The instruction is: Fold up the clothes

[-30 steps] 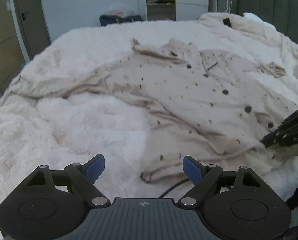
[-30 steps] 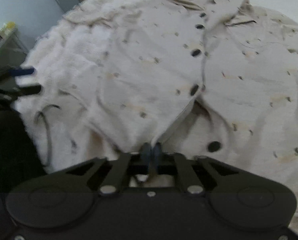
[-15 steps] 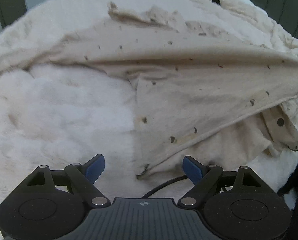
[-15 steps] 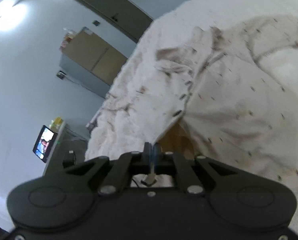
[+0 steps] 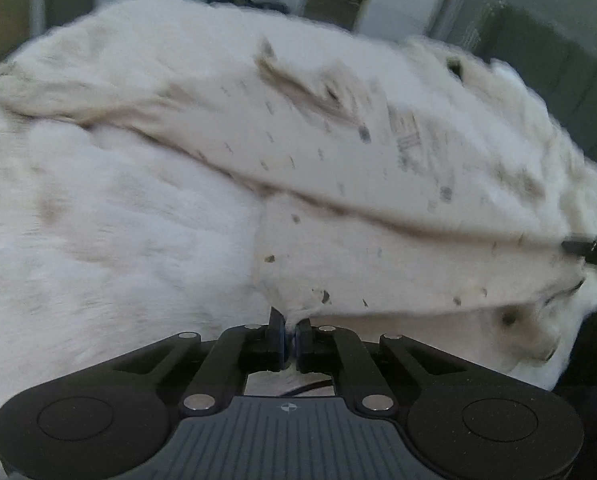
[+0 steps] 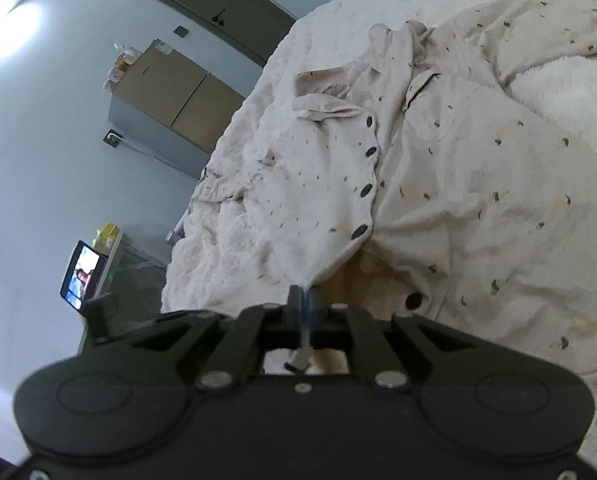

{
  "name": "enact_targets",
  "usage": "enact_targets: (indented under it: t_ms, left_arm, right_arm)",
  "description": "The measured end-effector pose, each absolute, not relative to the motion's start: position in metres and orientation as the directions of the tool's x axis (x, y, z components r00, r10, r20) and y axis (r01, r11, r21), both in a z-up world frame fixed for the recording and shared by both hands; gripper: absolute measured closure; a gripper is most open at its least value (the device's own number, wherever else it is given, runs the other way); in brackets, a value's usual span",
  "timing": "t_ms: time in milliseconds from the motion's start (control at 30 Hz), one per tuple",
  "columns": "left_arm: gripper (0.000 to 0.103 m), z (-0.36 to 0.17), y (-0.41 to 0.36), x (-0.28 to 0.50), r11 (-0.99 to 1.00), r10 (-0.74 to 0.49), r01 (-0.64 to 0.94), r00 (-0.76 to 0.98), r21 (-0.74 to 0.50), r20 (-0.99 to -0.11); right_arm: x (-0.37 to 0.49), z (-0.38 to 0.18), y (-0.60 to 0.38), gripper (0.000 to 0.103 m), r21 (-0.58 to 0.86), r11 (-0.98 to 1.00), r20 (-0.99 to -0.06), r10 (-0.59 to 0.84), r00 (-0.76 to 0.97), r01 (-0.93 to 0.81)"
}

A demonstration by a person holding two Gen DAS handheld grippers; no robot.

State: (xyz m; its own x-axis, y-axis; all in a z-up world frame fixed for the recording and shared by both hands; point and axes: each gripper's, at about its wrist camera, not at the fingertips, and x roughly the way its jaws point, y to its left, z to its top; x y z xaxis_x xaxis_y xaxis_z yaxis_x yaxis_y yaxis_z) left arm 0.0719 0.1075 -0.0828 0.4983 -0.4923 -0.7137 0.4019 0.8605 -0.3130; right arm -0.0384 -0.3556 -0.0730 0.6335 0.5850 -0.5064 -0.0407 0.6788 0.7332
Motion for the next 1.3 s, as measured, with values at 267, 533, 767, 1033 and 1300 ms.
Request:
enact_targets:
  t_ms: [267, 533, 767, 1033, 1300]
  left_arm:
    - [0.099, -0.060, 0.131, 0.004, 0.895, -0.430, 0.332, 0.469, -0.297, -0.772]
    - [0.080, -0.065, 0.135, -0.018, 0.912, -0.359, 0.340, 0.386, -0.231, -0.850]
    - [0.038, -0.020, 0.131, -0.022, 0.813, -0.578, 0.413, 0.480, -0.411, -0.660]
    - [0.032, -0.051, 0.037, 0.007, 0.661, -0.744, 0.548, 0.391, -0.512, -0.542]
    - [0.032, -0.068, 0.038, 0.042, 0.664, -0.746, 0.489, 0.377, -0.567, -0.549]
  right_arm:
    - [-0.036, -0.083, -0.358, 0.102, 0.600, 0.800, -0.646, 0.488, 0.588, -0.006]
    - [-0.050, -0.089, -0.343, 0.090, 0.464, 0.885, -0.722, 0.402, 0.563, -0.038]
    - [-0.070, -0.069, -0.319, 0.063, 0.297, 0.937, -0.758, 0.350, 0.550, -0.185]
    - [-0.051, -0.085, -0.271, 0.102, 0.287, 0.923, -0.799, 0.378, 0.467, -0.256]
    - [-0.045, -0.079, -0.241, 0.087, 0.229, 0.898, -0.846, 0.375, 0.380, -0.377]
